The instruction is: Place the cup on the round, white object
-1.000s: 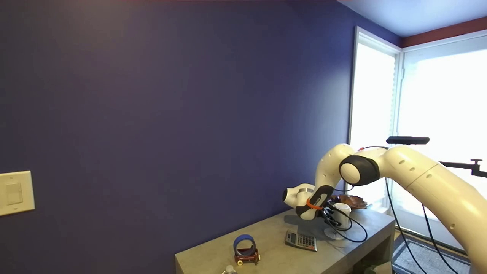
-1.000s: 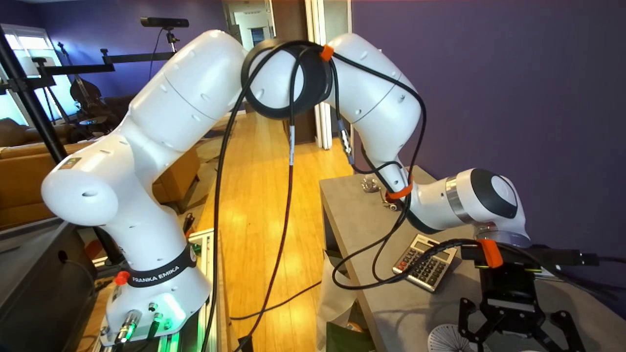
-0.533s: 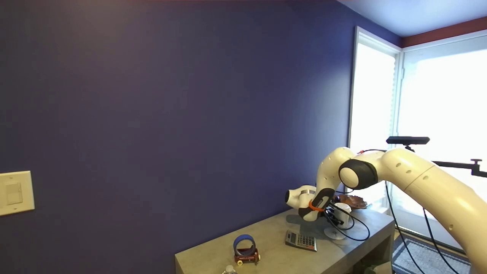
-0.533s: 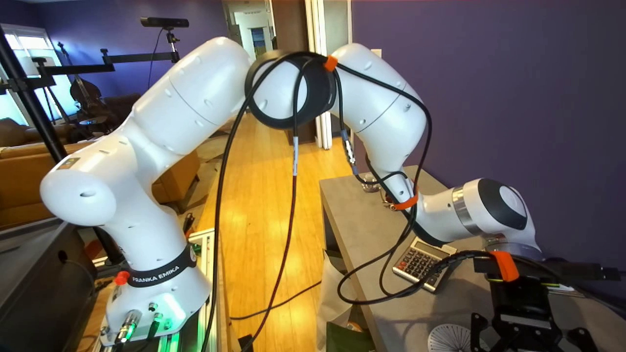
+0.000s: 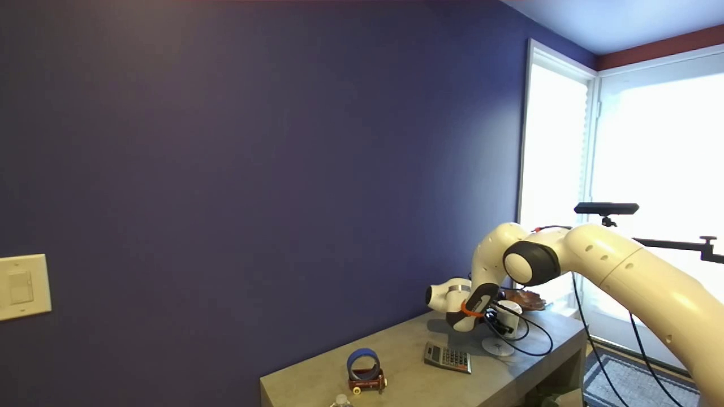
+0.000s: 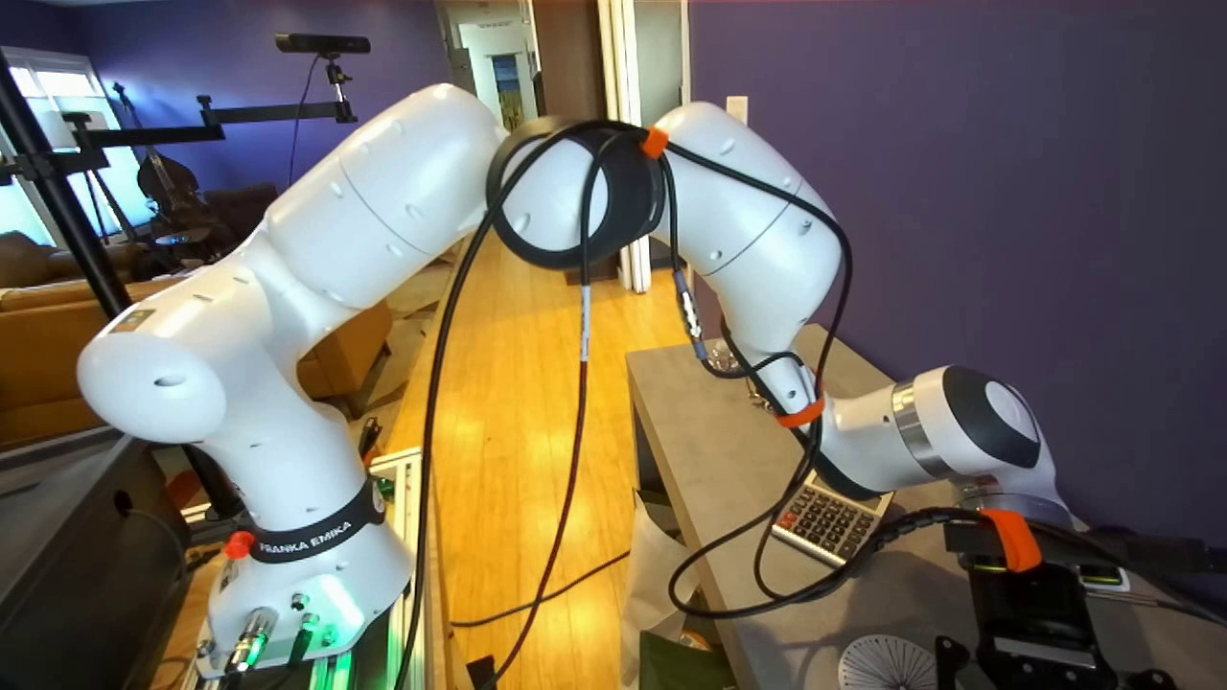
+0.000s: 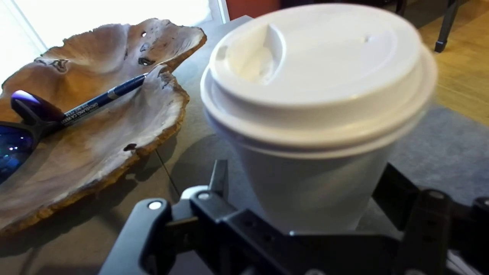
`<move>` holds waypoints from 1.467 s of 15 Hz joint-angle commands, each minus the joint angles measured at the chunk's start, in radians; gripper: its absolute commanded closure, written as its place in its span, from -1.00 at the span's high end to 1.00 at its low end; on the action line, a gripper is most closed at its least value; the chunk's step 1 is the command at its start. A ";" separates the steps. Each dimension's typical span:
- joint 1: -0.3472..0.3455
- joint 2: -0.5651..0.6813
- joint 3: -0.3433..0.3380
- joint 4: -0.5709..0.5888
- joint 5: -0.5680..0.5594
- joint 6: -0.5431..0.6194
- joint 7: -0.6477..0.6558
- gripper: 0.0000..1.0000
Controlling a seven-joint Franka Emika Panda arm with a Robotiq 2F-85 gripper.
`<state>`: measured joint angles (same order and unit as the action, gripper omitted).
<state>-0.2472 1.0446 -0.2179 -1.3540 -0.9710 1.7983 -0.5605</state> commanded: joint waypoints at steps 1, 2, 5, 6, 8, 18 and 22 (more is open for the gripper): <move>-0.006 0.021 0.004 0.041 -0.023 -0.030 -0.042 0.25; -0.005 0.020 0.004 0.042 -0.022 -0.034 -0.043 0.11; -0.001 0.014 0.006 0.042 -0.017 -0.051 -0.050 -0.15; 0.001 0.010 0.007 0.040 -0.016 -0.058 -0.051 -0.14; 0.007 0.004 0.007 0.035 -0.020 -0.073 -0.050 -0.17; 0.062 -0.097 0.047 -0.085 -0.013 -0.152 -0.022 -0.07; 0.077 -0.145 0.078 -0.161 -0.008 -0.159 0.000 -0.14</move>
<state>-0.1781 0.9709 -0.1653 -1.4157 -0.9708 1.6499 -0.5820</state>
